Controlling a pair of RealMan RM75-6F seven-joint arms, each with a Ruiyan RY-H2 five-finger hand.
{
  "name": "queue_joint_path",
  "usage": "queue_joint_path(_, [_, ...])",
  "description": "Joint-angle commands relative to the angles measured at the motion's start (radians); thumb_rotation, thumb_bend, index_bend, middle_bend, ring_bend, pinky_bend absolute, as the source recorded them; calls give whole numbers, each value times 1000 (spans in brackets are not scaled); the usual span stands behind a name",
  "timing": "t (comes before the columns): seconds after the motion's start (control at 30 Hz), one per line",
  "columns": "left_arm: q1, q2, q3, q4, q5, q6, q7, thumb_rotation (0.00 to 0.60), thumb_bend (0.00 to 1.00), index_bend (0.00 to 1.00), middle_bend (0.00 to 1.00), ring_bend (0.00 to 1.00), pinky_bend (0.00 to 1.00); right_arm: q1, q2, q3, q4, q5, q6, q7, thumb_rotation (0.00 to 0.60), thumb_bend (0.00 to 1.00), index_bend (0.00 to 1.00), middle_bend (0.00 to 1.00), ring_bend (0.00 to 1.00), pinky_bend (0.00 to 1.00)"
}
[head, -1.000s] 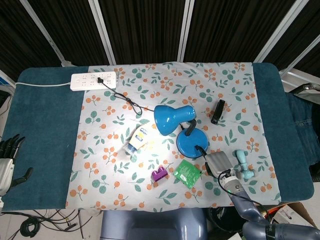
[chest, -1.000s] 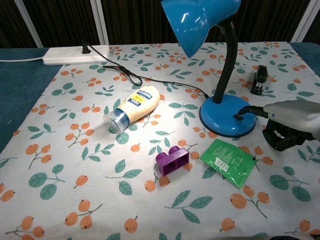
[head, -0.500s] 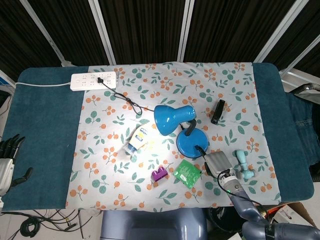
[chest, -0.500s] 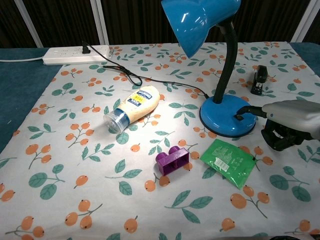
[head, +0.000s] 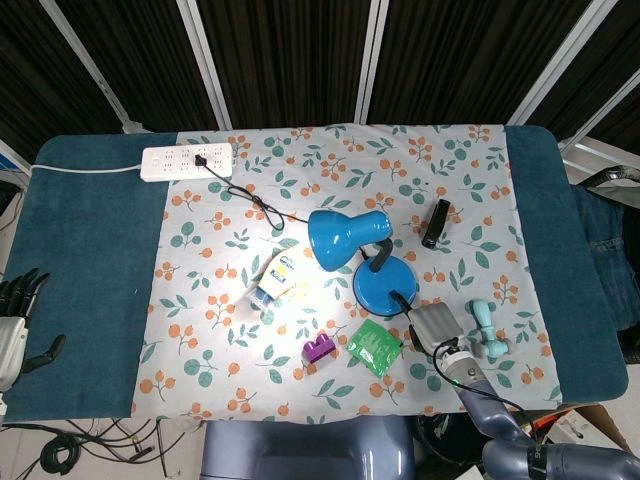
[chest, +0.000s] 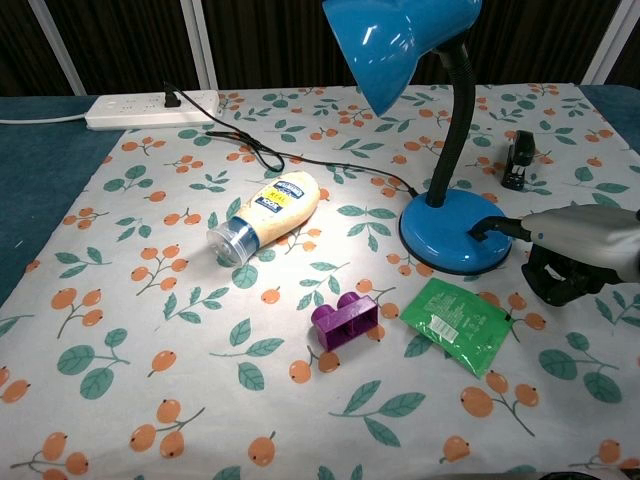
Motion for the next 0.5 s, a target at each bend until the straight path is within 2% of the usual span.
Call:
queue_joint_path(0.03, [0, 0, 0, 1, 0, -1, 0, 600, 295, 0, 0, 0, 0, 2, 0, -2, 0, 5, -3, -5, 600, 704, 0, 813, 827, 737])
queue_joint_path(0.33, [-1, 0, 0, 1, -1, -1, 1, 600, 295, 0, 0, 0, 0, 11, -2, -4, 5, 23, -11, -15, 600, 704, 1, 812, 827, 737])
queue_joint_path(0.5, [0, 0, -1, 1, -2, -2, 1, 600, 295, 0, 0, 0, 0, 16, -1, -8, 8, 36, -20, -19, 600, 703, 100, 812, 827, 737])
